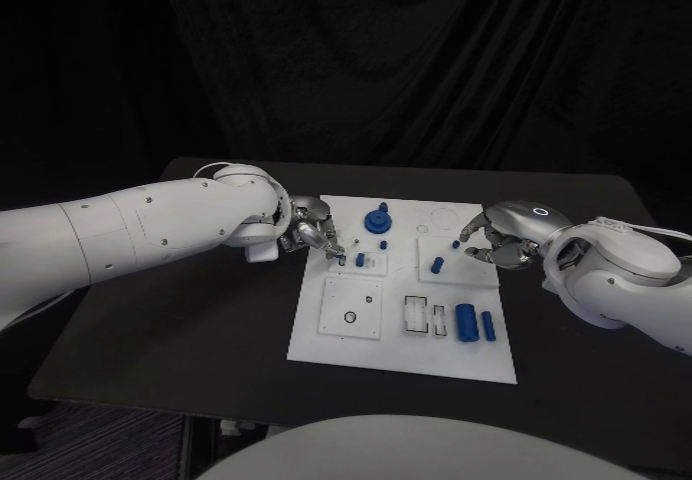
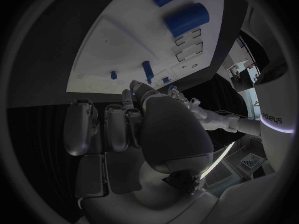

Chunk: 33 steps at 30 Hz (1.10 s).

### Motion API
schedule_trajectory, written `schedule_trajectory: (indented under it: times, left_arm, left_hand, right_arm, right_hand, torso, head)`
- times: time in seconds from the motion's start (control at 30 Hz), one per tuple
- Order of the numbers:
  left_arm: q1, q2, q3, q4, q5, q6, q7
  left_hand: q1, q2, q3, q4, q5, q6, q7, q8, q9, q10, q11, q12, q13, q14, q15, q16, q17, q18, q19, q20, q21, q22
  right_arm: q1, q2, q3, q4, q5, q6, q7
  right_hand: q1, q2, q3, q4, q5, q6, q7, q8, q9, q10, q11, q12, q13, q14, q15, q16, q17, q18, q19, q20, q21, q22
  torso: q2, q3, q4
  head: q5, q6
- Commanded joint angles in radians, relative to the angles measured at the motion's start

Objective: Assemble the parts on the task board

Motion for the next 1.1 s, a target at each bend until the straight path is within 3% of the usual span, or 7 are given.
schedule_trajectory:
  times: [0.03, 0.17, 0.43, 0.57, 0.8, 1.1]
  left_arm:
    - [0.006, 0.013, 0.000, -0.023, 0.034, 0.131, 0.008]
    - [0.009, 0.027, 0.000, -0.044, 0.035, 0.150, -0.002]
    - [0.010, 0.048, 0.000, -0.064, 0.004, 0.109, -0.016]
    - [0.010, 0.055, 0.000, -0.063, -0.020, 0.075, -0.028]
    - [0.009, 0.061, 0.000, -0.048, -0.033, 0.032, -0.069]
    - [0.008, 0.072, 0.000, -0.041, -0.035, 0.026, -0.099]
  left_hand:
    - [0.017, 0.000, 0.019, -0.018, -0.004, 0.016, -0.013, -0.005, -0.002, 0.104, -0.002, -0.001, 0.261, 0.108, -0.002, 0.003, 0.263, 0.006, 0.008, -0.005, 0.003, 0.206]
    - [0.024, -0.001, 0.021, -0.022, -0.006, 0.014, -0.012, -0.009, -0.004, 0.104, -0.002, -0.001, 0.261, 0.108, -0.002, 0.003, 0.263, 0.006, 0.009, -0.005, 0.005, 0.206]
    - [0.030, 0.000, 0.026, -0.025, -0.007, 0.014, -0.011, -0.012, -0.006, 0.104, -0.002, -0.001, 0.261, 0.108, -0.001, 0.003, 0.263, 0.004, 0.013, -0.005, 0.013, 0.209]
    - [0.032, 0.002, 0.035, -0.025, -0.021, 0.017, -0.010, -0.015, -0.008, 0.104, -0.001, -0.001, 0.261, 0.108, -0.001, 0.003, 0.263, 0.003, 0.017, -0.004, 0.020, 0.211]
    - [0.030, 0.006, 0.040, -0.021, -0.026, 0.021, -0.009, -0.015, -0.008, 0.104, -0.001, -0.001, 0.261, 0.108, -0.001, 0.003, 0.263, 0.002, 0.019, -0.004, 0.024, 0.212]
    - [0.023, 0.009, 0.042, -0.015, -0.020, 0.024, -0.009, -0.016, -0.008, 0.104, -0.001, -0.001, 0.261, 0.108, -0.002, 0.003, 0.263, 0.002, 0.018, -0.004, 0.022, 0.211]
  right_arm:
    - [-0.002, 0.001, 0.001, 0.000, 0.004, 0.001, -0.020]
    - [-0.002, 0.001, 0.001, -0.001, 0.006, 0.000, -0.020]
    - [-0.002, 0.004, 0.001, -0.002, 0.006, -0.004, -0.017]
    - [-0.002, 0.005, 0.001, -0.002, 0.006, -0.006, -0.016]
    - [-0.002, 0.006, 0.001, -0.001, 0.007, -0.006, -0.015]
    - [-0.002, 0.007, 0.001, -0.001, 0.007, -0.003, -0.015]
  right_hand:
    - [-0.002, 0.000, 0.005, -0.003, 0.004, 0.005, -0.001, -0.001, -0.001, -0.008, 0.000, -0.006, 0.110, 0.049, 0.006, -0.006, -0.001, 0.013, 0.003, 0.004, -0.005, 0.183]
    - [-0.002, 0.000, 0.005, -0.003, 0.004, 0.005, -0.001, -0.001, -0.001, -0.008, 0.000, -0.006, 0.110, 0.049, 0.006, -0.006, -0.001, 0.013, 0.003, 0.004, -0.005, 0.183]
    - [-0.002, 0.000, 0.005, -0.003, 0.004, 0.005, -0.001, -0.001, -0.001, -0.008, 0.000, -0.006, 0.110, 0.049, 0.006, -0.006, -0.001, 0.013, 0.003, 0.004, -0.005, 0.183]
    - [-0.002, 0.000, 0.005, -0.004, 0.004, 0.006, 0.000, -0.001, -0.002, -0.008, 0.001, -0.006, 0.110, 0.049, 0.006, -0.006, -0.001, 0.013, 0.003, 0.004, -0.006, 0.183]
    - [-0.002, 0.000, 0.005, -0.004, 0.004, 0.006, 0.000, -0.001, -0.002, -0.008, 0.001, -0.006, 0.110, 0.049, 0.006, -0.006, -0.001, 0.013, 0.003, 0.004, -0.006, 0.183]
    - [-0.002, -0.001, 0.006, -0.004, 0.004, 0.006, 0.000, -0.001, -0.002, -0.009, 0.001, -0.006, 0.109, 0.048, 0.006, -0.006, -0.001, 0.013, 0.002, 0.004, -0.007, 0.182]
  torso:
    - [-0.003, 0.0032, -0.0012]
    - [-0.003, 0.0034, -0.0022]
    - [0.000, 0.0009, -0.0024]
    - [0.001, 0.0005, -0.0037]
    - [0.002, -0.0003, 0.0000]
    - [0.003, -0.0007, -0.0006]
  head:
    - [-0.005, 0.000]
    - [-0.002, 0.000]
    - [0.000, 0.000]
    - [0.002, 0.000]
    - [-0.003, 0.000]
    - [-0.003, 0.000]
